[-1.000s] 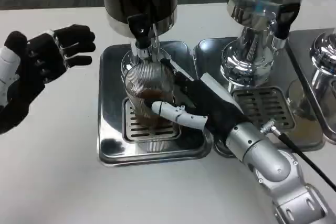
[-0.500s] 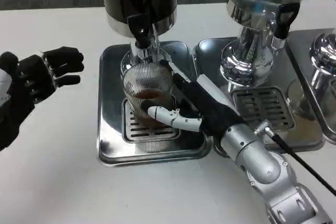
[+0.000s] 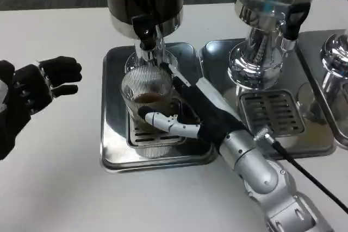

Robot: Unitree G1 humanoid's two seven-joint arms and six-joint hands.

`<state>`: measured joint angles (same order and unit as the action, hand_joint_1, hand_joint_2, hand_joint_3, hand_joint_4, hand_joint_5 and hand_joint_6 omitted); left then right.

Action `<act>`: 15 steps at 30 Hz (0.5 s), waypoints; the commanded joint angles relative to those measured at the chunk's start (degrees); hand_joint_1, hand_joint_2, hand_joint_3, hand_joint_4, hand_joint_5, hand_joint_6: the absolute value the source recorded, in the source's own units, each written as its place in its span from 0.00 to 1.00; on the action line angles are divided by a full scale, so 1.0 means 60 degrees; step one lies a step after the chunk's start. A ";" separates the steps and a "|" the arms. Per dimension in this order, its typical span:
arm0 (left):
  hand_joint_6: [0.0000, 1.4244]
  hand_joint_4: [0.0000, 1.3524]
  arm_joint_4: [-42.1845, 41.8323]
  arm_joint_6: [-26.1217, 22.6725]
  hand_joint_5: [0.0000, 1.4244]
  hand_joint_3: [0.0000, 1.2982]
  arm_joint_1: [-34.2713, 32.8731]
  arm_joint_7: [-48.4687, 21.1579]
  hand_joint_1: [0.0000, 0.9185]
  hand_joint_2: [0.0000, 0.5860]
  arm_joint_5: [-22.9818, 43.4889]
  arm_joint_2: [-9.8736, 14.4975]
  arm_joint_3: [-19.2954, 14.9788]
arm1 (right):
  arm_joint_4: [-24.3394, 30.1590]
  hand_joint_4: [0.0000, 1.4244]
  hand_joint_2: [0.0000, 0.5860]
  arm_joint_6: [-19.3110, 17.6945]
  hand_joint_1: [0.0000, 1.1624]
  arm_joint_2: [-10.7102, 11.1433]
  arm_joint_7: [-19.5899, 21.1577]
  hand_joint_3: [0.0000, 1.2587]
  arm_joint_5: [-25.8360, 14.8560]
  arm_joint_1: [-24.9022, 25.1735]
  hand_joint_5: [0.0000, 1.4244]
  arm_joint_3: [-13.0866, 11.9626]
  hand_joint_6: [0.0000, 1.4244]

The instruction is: Grasp the cup under the faucet to collect the drink, then remove the cup.

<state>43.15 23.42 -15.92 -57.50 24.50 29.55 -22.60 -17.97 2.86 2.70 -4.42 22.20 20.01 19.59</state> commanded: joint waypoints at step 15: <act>0.18 0.20 -0.0081 -0.0174 0.16 0.30 0.0337 0.0144 0.00 0.24 -0.0013 0.0159 -0.0019 | -0.2002 0.00 0.38 -0.1815 0.45 -0.0569 0.1349 0.00 -0.0369 0.0155 0.00 -0.0274 0.02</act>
<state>43.15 23.15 -14.94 -56.88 24.45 29.76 -22.59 -28.51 -6.23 -0.21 2.21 20.46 20.90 18.59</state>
